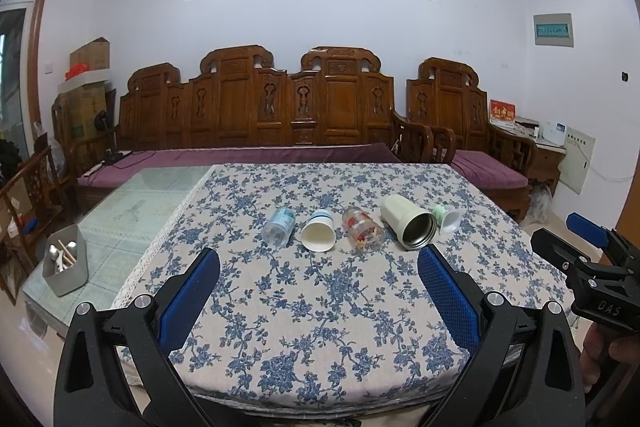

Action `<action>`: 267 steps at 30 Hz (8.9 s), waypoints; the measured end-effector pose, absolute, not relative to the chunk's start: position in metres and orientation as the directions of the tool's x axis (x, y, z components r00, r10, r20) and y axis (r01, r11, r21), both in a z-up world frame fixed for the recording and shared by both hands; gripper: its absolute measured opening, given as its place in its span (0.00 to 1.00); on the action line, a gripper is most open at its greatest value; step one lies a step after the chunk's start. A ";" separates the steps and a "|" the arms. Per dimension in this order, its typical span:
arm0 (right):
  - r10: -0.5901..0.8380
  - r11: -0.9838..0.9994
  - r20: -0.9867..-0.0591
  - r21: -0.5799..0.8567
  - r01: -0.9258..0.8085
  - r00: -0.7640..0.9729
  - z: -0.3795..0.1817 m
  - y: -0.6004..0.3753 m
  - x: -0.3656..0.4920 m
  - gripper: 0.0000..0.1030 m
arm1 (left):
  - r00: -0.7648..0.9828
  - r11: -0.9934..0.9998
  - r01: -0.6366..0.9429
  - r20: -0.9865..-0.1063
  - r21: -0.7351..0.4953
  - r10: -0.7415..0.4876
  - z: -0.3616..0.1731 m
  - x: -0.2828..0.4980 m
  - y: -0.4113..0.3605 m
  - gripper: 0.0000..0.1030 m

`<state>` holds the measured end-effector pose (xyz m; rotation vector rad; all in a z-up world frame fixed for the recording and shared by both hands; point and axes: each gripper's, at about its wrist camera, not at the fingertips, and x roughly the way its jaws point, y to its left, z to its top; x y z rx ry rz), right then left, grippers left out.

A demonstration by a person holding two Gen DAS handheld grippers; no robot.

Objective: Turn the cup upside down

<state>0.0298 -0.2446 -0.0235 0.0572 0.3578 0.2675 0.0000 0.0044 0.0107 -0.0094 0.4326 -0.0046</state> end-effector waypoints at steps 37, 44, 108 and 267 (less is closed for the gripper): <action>0.275 0.961 -0.336 0.104 -0.255 0.901 -0.021 -0.242 0.027 0.98 | 0.909 1.000 0.000 -0.416 -0.012 -0.006 0.002 0.001 0.004 0.93; 0.278 0.960 -0.337 0.109 -0.257 0.900 -0.020 -0.242 0.027 0.98 | 0.910 1.000 0.010 -0.415 -0.004 -0.011 0.008 -0.003 -0.001 0.92; 0.134 0.961 -0.952 0.057 -0.271 0.275 -0.178 -0.206 0.477 0.77 | 0.655 0.986 0.149 -0.738 -0.078 -0.158 -0.141 0.242 0.033 0.92; 0.304 0.953 -0.630 0.200 -0.230 0.714 -0.153 -0.267 0.167 0.98 | 0.679 0.993 0.105 -0.725 -0.060 -0.116 -0.106 0.137 -0.016 0.92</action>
